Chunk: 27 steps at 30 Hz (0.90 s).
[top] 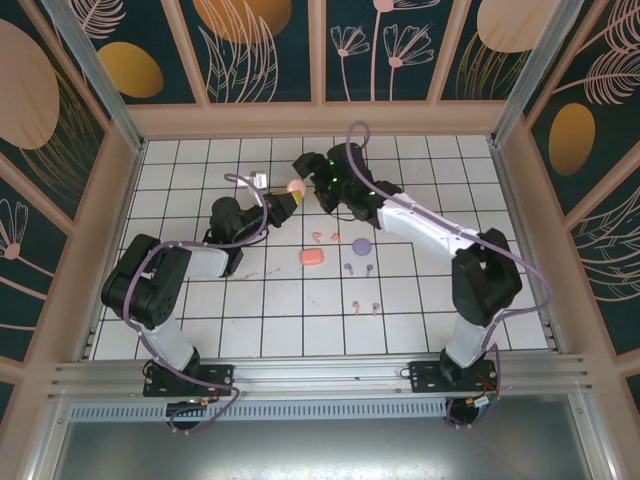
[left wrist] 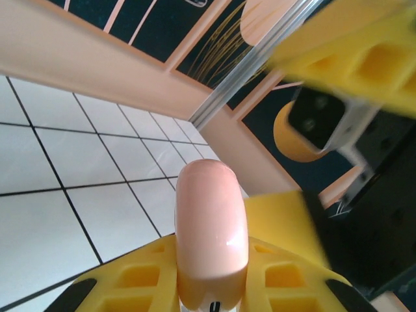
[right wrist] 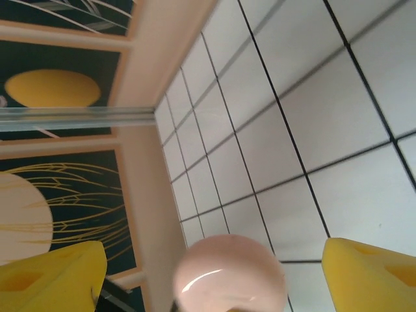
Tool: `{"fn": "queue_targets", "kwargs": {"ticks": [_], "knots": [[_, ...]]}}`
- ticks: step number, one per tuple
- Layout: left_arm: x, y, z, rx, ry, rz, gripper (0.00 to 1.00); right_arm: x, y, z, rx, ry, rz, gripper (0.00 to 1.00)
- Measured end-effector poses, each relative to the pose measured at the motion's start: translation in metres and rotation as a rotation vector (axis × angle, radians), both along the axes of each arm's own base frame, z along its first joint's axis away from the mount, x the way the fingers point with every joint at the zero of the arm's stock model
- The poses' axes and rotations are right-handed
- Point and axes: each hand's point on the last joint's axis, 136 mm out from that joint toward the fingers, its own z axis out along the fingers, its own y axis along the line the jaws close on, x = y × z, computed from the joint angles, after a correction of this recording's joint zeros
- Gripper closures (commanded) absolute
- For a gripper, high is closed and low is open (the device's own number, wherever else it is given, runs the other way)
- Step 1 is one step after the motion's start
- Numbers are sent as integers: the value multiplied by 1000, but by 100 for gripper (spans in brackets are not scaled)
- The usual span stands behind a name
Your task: Insert the wireless bluetooth earbuds into the charging case
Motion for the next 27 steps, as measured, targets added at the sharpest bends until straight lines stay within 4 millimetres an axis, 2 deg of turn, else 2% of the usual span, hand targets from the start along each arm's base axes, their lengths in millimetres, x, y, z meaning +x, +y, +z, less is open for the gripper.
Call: {"fn": "queue_targets", "kwargs": {"ticks": [3, 6, 10, 14, 17, 21, 27], "knots": [[-2, -2, -4, 15, 27, -21, 100, -5, -33, 23, -29, -102, 2, 13], [-7, -6, 0, 31, 33, -58, 100, -12, -67, 41, -77, -229, 24, 14], [-14, -12, 14, 53, 17, -121, 100, -31, -100, 41, -207, -416, 129, 15], [-24, -19, 27, 66, 4, -197, 100, -59, -98, 24, -296, -555, 312, 17], [-32, -23, 28, 73, 12, -250, 100, -70, -91, 16, -308, -614, 421, 19], [-39, -26, 24, 82, 42, -299, 100, -76, -80, 17, -284, -677, 514, 22], [-47, -30, 17, 100, 77, -349, 100, -73, -62, 4, -256, -681, 611, 24]]}}
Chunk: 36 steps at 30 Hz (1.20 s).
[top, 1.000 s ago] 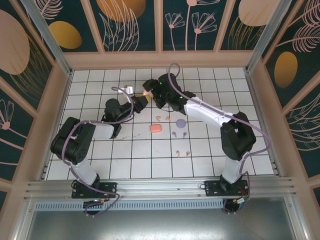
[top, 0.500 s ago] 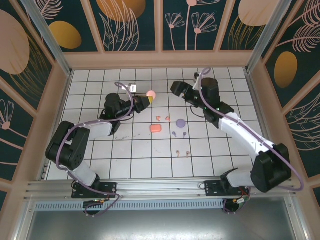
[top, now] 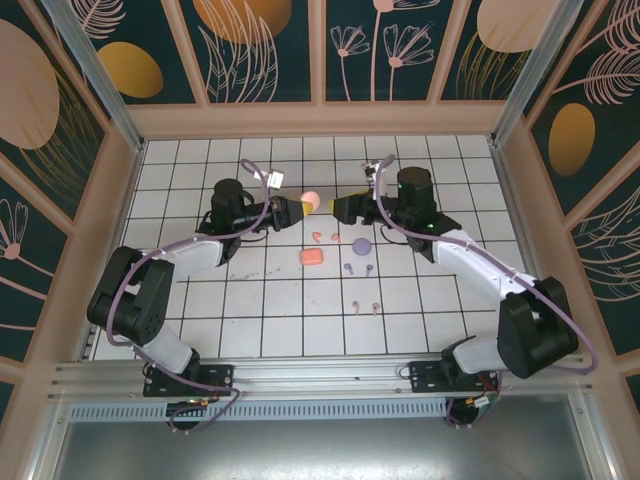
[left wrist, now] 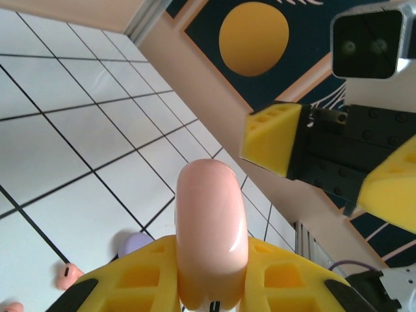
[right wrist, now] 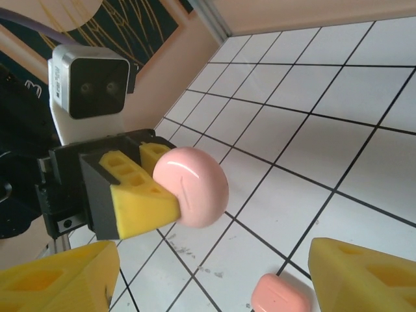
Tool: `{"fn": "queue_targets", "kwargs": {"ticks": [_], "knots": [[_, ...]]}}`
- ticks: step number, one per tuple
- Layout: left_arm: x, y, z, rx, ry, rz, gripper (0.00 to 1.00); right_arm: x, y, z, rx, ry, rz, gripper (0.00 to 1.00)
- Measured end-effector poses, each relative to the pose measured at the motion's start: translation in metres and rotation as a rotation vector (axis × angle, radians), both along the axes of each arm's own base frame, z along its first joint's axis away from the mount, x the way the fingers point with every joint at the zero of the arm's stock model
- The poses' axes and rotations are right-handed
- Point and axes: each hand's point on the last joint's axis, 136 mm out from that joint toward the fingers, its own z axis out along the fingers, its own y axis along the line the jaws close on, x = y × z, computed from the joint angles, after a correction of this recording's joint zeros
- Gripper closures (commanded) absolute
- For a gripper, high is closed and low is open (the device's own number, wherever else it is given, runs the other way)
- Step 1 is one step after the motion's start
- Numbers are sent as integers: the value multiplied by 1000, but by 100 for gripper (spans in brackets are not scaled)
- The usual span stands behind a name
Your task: Insert the wireless bluetooth earbuds into the charging case
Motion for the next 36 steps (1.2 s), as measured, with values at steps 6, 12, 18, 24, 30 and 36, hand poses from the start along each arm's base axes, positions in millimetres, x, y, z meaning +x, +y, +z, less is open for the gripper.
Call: {"fn": "queue_targets", "kwargs": {"ticks": [6, 12, 18, 24, 30, 36], "knots": [[-5, -6, 3, 7, 0, -39, 100, 2, 17, -1, -1, 1, 54, 26], [-8, -8, 6, 9, -6, -56, 100, 6, 29, 0, -5, -11, 80, 29], [-13, -6, 15, 3, -16, -65, 100, 9, 30, -9, -13, 0, 81, 34], [-13, -5, 17, 8, -8, -55, 100, 14, 30, -9, -5, -5, 74, 38], [-16, -4, 21, 15, -17, -50, 100, 29, 19, -19, 1, 21, 22, 40], [-28, -8, 36, -1, -67, -88, 100, 34, -5, -49, -31, 99, -52, 40]]}}
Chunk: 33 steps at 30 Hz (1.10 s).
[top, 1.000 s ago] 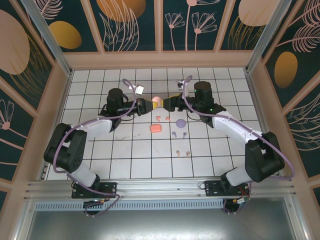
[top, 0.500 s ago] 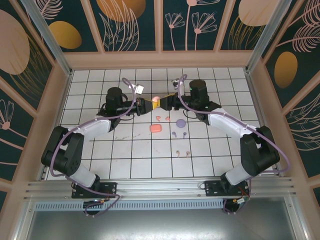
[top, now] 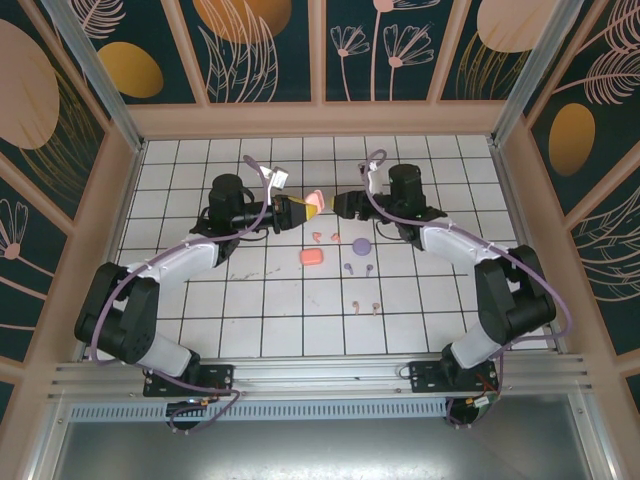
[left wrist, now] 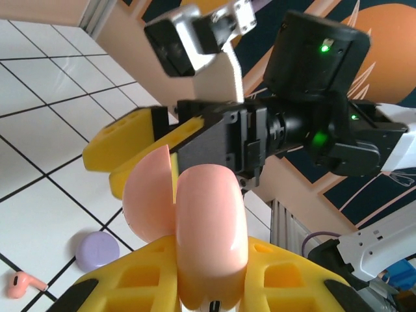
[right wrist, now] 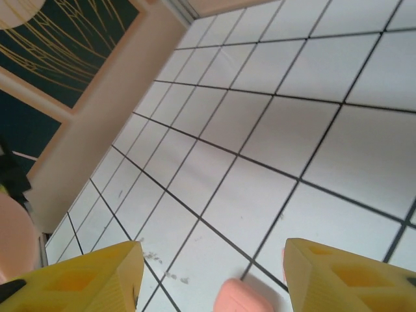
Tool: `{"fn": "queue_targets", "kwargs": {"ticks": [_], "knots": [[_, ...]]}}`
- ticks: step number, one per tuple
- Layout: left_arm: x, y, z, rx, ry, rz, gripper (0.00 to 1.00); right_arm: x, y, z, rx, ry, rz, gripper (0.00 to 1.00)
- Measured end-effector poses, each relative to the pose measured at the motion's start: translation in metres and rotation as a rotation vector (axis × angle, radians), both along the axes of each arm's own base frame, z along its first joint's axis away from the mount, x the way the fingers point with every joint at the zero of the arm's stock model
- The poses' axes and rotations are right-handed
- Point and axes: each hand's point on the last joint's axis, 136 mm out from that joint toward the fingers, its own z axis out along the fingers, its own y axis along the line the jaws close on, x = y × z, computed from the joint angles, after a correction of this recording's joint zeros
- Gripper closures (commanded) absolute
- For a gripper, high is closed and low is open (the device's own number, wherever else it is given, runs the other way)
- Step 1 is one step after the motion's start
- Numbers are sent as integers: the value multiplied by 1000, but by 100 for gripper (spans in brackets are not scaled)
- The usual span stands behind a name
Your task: Insert the wireless bluetooth earbuds into the charging case
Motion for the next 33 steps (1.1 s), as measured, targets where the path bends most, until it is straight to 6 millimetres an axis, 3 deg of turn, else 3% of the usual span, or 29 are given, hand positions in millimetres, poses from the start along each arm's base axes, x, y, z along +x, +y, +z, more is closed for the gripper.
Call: {"fn": "queue_targets", "kwargs": {"ticks": [3, 12, 29, 33], "knots": [[0, 0, 0, 0, 1, 0, 100, -10, -3, 0, 3, 11, 8, 40], [-4, -2, 8, -26, -23, -33, 100, -45, 2, 55, 123, -78, 131, 44], [-7, -7, 4, -32, -11, -58, 100, -49, 15, 59, 160, -53, 177, 51], [-7, -7, 4, -32, -10, -59, 100, -48, 18, 54, 156, -39, 181, 57]]}}
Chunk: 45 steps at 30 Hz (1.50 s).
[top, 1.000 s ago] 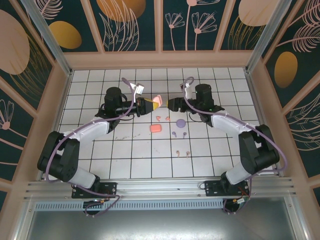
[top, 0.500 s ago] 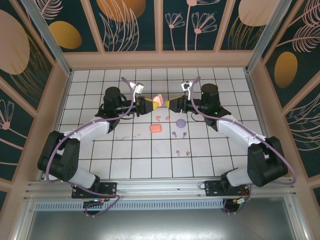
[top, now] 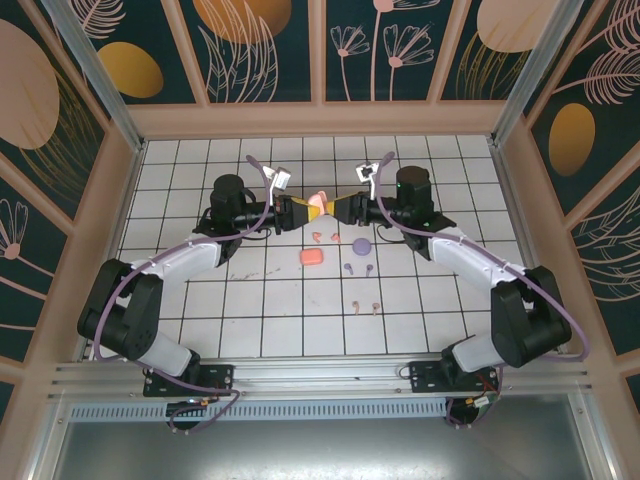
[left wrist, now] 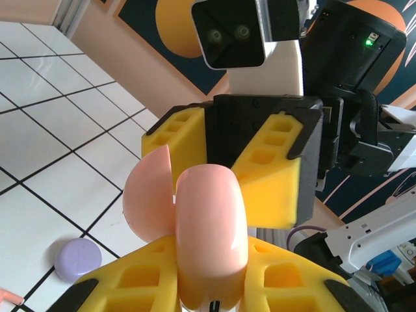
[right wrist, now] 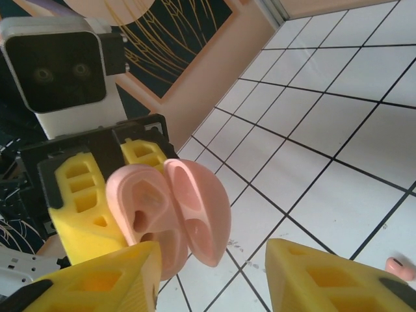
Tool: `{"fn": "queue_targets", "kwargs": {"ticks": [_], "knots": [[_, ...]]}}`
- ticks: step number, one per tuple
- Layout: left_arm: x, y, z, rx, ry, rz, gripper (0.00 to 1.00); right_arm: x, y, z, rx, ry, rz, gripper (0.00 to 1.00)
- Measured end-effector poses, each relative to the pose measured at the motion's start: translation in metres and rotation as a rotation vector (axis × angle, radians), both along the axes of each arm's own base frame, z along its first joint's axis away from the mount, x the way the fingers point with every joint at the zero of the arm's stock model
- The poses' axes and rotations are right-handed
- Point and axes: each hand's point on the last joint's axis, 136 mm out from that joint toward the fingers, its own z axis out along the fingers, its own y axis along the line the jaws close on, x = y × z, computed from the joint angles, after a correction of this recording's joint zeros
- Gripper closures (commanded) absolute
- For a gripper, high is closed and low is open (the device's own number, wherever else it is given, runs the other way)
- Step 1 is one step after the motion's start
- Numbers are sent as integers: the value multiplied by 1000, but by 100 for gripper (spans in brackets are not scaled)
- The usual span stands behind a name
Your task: Insert the wireless bluetooth earbuds into the charging case
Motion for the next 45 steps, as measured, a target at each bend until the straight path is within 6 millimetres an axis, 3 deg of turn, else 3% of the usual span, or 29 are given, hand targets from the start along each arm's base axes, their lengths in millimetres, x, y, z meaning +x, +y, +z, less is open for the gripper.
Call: {"fn": "queue_targets", "kwargs": {"ticks": [14, 25, 34, 37, 39, 41, 43, 45], "knots": [[1, 0, 1, -1, -2, 0, 100, 1, 6, -10, -11, 18, 11, 59], [1, 0, 0, 1, -5, 2, 100, 7, 12, -3, 1, 9, 14, 75], [4, 0, 0, 2, -10, 16, 100, 9, 13, -4, 5, 23, 12, 99], [4, 0, 0, 3, -10, 20, 100, 9, 14, -3, 5, 22, 11, 100], [5, 0, 0, 4, -9, 25, 84, 10, 13, -3, 4, 22, 8, 100], [6, 1, -1, 8, -10, 30, 58, 10, 13, -4, -4, 20, 4, 100], [9, 0, -3, 24, -16, 44, 44, 12, 14, -5, -26, 19, -5, 100], [13, 0, -5, 49, -26, 61, 36, 19, 14, -4, -57, 7, -24, 100]]}}
